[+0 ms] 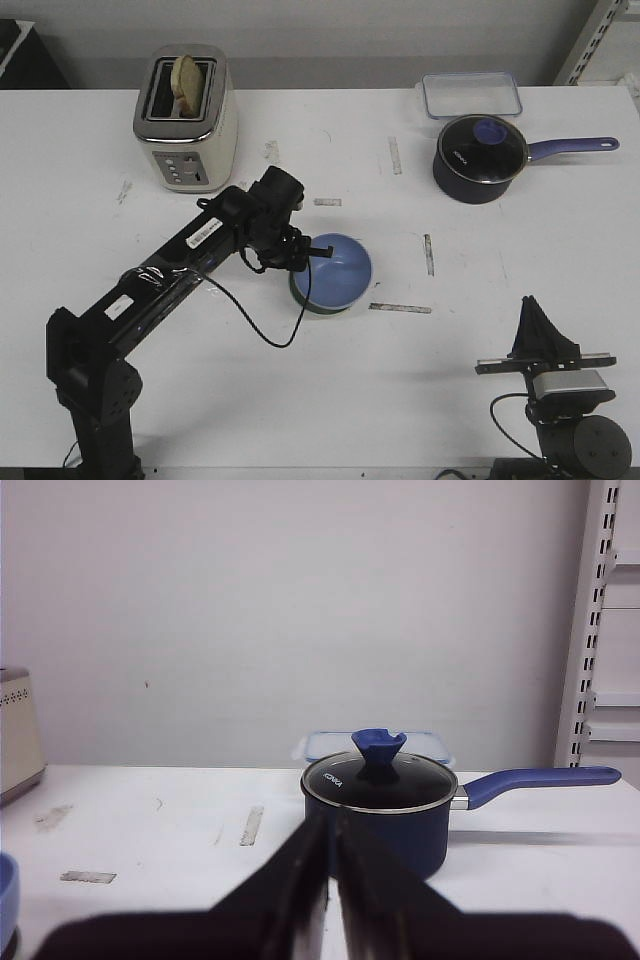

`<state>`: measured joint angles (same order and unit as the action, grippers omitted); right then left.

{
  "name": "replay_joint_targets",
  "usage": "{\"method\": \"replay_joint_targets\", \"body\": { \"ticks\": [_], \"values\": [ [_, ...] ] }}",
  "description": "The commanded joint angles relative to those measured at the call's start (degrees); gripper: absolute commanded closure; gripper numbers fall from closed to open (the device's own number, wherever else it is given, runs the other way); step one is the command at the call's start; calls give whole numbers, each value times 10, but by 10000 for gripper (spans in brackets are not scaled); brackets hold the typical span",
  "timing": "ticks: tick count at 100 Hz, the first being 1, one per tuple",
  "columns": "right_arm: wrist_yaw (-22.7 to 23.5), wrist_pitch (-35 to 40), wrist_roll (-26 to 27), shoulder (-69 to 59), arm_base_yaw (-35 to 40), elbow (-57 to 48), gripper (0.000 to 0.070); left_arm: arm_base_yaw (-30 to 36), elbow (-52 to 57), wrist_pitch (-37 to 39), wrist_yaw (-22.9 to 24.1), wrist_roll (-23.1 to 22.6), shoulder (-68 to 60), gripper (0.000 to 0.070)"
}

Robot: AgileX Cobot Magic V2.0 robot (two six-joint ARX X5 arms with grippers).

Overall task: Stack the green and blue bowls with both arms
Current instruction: 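Carry the blue bowl over the green bowl and lower it inside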

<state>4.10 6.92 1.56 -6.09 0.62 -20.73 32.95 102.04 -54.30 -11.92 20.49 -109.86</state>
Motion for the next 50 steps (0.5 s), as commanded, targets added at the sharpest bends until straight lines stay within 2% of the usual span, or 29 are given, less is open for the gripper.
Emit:
{"method": "replay_joint_targets", "body": {
  "ticks": [1,21,32,44,50],
  "values": [
    [0,-8,5,2,-1,-2,696,5,15,-5,-1,-3,-16,619],
    [0,-8,5,2,-1,-2,696,7,15,-16,1,-3,-15,485],
    [-1,-8,5,2,-1,-2,696,7,15,-17,1,-3,-8,475],
    [0,-8,5,2,-1,-2,696,7,15,-9,1,-3,8,405],
    [0,-8,5,2,-1,-2,696,7,15,-9,1,-3,18,403]
  ]
}}
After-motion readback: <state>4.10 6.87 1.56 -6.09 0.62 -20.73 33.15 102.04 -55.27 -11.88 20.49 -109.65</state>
